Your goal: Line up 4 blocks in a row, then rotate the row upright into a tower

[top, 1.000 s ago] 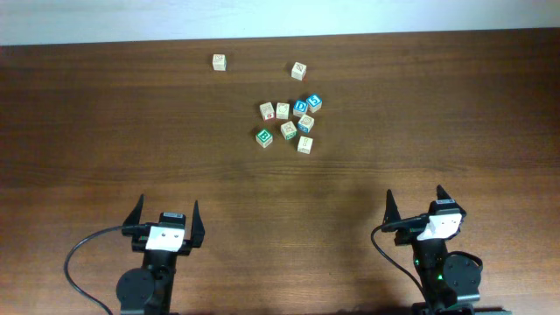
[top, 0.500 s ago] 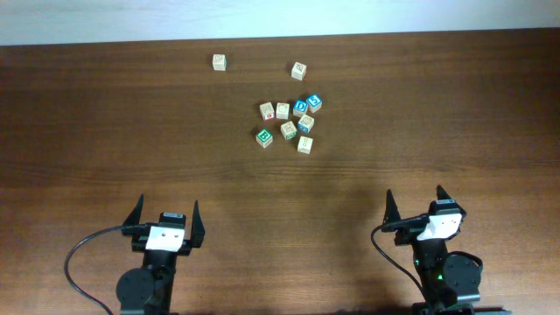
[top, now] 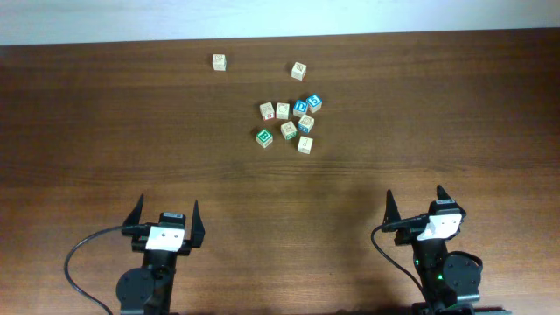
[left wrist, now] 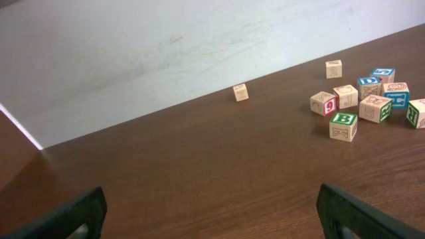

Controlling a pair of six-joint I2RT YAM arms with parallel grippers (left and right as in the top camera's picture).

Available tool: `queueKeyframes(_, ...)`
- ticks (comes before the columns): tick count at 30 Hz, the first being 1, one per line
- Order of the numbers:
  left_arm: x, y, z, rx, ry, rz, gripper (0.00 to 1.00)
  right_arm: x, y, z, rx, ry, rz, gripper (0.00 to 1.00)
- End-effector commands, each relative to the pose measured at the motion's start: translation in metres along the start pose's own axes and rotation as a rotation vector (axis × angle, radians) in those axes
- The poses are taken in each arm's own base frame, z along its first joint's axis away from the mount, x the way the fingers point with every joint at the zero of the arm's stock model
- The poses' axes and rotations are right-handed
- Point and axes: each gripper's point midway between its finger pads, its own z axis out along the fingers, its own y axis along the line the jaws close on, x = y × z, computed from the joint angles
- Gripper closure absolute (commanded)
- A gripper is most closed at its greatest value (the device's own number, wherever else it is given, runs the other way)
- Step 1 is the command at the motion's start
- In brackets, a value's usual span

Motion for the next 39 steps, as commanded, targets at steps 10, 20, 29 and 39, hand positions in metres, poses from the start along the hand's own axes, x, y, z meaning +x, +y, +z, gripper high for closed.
queueKeyframes(10, 0.002, 0.0, 0.0, -0.004, -0.001, 0.016, 0.01, 0.002, -0.007, 0.0, 0.038, 0.004, 0.0, 0.02)
queueKeyframes(20, 0.002, 0.001, 0.0, -0.01, 0.001, 0.016, 0.01, 0.002, -0.007, 0.0, 0.038, 0.004, 0.0, 0.02)
queueKeyframes(29, -0.001, -0.005, 0.0, 0.024, -0.014, 0.016, 0.01, 0.003, -0.006, 0.0, 0.034, 0.006, 0.0, 0.02)
queueKeyframes(39, -0.009, -0.003, 0.0, 0.017, -0.049, 0.016, 0.01, 0.004, -0.006, 0.0, 0.034, 0.009, 0.0, 0.02)
